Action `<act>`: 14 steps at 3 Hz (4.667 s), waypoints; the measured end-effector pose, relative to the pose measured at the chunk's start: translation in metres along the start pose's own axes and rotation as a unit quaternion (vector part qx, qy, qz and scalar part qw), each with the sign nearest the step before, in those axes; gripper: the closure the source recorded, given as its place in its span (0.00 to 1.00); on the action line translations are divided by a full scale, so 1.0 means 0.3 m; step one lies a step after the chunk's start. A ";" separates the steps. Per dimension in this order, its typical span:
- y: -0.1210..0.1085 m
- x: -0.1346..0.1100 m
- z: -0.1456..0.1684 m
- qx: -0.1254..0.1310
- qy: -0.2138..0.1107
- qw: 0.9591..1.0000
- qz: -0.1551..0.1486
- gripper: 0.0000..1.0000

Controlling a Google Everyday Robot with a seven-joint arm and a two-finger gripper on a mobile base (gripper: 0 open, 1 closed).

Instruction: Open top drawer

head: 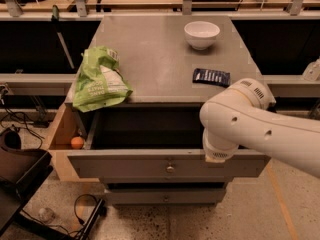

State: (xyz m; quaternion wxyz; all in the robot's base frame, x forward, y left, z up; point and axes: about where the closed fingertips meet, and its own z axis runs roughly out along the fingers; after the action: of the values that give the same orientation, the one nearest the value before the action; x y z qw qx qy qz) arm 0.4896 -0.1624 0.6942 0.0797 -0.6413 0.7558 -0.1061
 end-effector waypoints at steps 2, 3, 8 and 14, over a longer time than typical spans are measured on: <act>0.047 0.031 -0.049 0.004 0.016 1.000 0.016 1.00; 0.048 0.031 -0.047 0.003 0.016 1.000 0.016 1.00; 0.113 0.205 -0.343 0.072 -0.033 0.994 0.080 0.36; -0.045 -0.187 0.000 0.030 -0.131 0.991 0.001 1.00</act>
Offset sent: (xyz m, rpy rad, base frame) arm -0.2908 -0.0840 0.1903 -0.3476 -0.0522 -0.5794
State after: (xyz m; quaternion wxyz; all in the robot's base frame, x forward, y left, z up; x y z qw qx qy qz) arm 0.5118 -0.1093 0.6967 0.1972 -0.6460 0.7361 -0.0437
